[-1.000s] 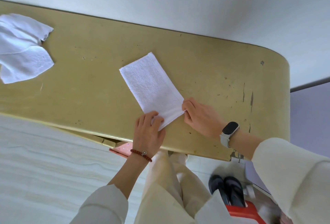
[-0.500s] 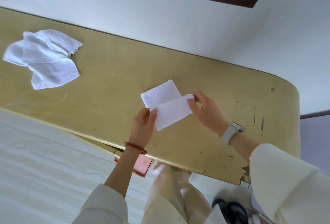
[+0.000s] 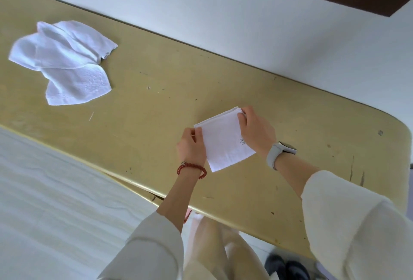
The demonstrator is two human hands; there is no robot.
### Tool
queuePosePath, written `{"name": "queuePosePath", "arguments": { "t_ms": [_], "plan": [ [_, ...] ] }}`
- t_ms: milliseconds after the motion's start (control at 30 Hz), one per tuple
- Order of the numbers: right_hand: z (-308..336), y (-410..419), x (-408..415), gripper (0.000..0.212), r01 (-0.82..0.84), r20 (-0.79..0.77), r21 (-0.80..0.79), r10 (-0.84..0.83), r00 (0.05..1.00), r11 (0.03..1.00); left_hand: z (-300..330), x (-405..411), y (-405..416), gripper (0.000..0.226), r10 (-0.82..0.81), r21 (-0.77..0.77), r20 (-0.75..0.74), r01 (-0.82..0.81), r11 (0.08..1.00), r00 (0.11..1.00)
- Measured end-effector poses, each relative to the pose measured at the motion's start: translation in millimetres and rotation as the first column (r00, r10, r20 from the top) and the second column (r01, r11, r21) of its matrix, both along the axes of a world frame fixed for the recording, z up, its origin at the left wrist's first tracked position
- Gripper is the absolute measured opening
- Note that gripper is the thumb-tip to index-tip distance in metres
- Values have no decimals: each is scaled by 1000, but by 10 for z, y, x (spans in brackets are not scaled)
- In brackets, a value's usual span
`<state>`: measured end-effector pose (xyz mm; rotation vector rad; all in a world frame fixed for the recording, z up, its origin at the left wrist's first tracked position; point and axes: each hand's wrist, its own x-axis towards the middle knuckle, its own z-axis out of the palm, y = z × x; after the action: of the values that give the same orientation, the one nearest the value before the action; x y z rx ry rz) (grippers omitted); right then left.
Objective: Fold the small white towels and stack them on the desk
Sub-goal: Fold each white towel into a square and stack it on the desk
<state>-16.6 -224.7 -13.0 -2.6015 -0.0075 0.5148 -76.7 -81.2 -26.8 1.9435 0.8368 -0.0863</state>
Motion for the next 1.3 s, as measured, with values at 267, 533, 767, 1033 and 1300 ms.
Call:
{"name": "queuePosePath", "arguments": {
  "t_ms": [267, 533, 767, 1033, 1300],
  "plan": [
    [-86, 65, 77, 29, 25, 26, -101, -23, 999, 995, 9, 53, -24, 22, 24, 52, -92, -19, 998, 995],
    [-81, 126, 116, 36, 34, 11, -224, -32, 999, 974, 54, 138, 35, 29, -10, 63, -191, 23, 998, 981],
    [13, 65, 72, 39, 125, 52, -160, -118, 992, 979, 139, 18, 97, 27, -65, 124, -262, 100, 987, 963],
    [-166, -232, -307, 43, -352, 499, -306, 464, 732, 884, -127, -249, -91, 36, -628, 736, 47, 398, 547, 777],
    [-337, -210, -207, 56, -495, 169, -438, 610, 775, 750, -294, -258, -4, 58, -621, 699, -255, 585, 412, 741]
  ]
}}
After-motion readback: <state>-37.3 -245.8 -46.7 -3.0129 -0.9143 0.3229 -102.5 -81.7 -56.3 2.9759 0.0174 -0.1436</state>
